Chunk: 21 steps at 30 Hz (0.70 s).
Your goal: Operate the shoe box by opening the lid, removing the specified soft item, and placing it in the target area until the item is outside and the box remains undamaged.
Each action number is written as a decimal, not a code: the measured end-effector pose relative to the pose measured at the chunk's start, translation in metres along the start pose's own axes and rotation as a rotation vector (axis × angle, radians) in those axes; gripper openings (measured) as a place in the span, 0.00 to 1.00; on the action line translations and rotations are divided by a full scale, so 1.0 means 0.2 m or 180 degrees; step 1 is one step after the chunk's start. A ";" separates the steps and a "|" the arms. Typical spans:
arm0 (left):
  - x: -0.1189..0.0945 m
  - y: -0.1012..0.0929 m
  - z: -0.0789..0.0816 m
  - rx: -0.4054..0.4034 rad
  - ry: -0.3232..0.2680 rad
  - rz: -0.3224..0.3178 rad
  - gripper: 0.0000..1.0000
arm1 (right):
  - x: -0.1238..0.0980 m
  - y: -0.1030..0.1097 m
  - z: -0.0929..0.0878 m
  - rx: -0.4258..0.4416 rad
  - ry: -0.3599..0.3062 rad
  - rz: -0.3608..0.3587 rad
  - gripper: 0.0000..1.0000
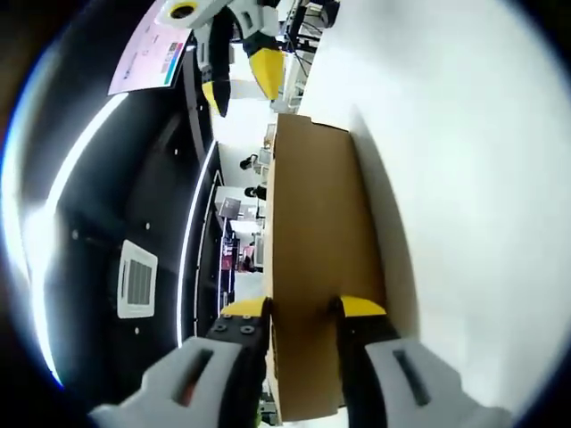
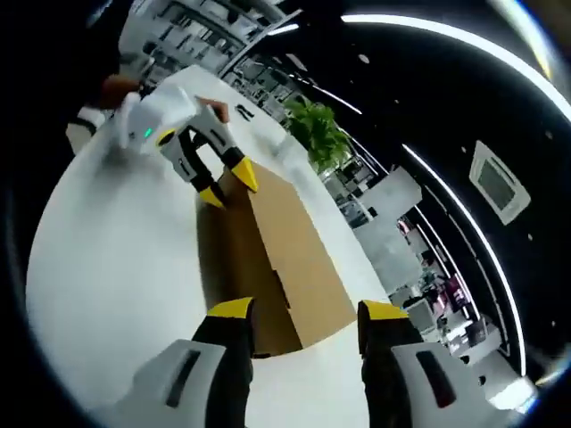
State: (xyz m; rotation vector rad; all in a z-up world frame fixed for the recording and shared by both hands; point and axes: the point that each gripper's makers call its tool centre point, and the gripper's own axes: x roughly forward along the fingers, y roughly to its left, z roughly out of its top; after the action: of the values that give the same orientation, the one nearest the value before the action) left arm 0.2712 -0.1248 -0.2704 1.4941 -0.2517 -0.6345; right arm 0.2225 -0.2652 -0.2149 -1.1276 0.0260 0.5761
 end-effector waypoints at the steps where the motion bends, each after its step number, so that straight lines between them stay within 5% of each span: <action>1: 0.00 0.00 0.00 -0.0004 -0.0007 -0.0002 0.29 | 0.00 0.00 0.02 -0.0018 -0.0064 -0.0033 0.56; 3: 0.00 0.00 0.00 -0.0005 -0.0017 0.0001 0.29 | 0.02 0.03 0.06 0.0071 -0.0143 -0.0032 0.69; 5: 0.00 0.00 0.00 0.0000 -0.0022 0.0011 0.29 | 0.05 0.03 0.05 -0.0150 -0.0026 -0.0129 0.79; 7: 0.00 0.00 0.00 -0.0009 -0.0014 0.0018 0.29 | 0.08 0.03 0.03 -0.0425 0.0075 -0.0233 0.72; 10: 0.00 0.00 0.01 -0.0010 0.0001 0.0031 0.29 | 0.13 0.09 0.04 -0.0198 -0.0005 -0.0220 0.70; 13: 0.00 0.00 0.01 0.0007 0.0005 0.0041 0.29 | 0.17 0.08 0.04 -0.0614 0.0161 -0.0388 0.70; 17: 0.00 0.00 0.00 0.0013 0.0012 0.0032 0.29 | 0.21 0.10 0.08 -0.0830 0.0188 -0.0460 0.65; 21: 0.00 0.00 0.01 0.0019 0.0006 0.0036 0.29 | 0.23 0.11 0.07 -0.0771 0.0183 -0.0493 0.75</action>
State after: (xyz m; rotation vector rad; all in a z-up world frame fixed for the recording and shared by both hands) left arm 0.2700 -0.1257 -0.2706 1.4980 -0.2606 -0.6239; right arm 0.2491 -0.2270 -0.2415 -1.3685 -0.0829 0.4155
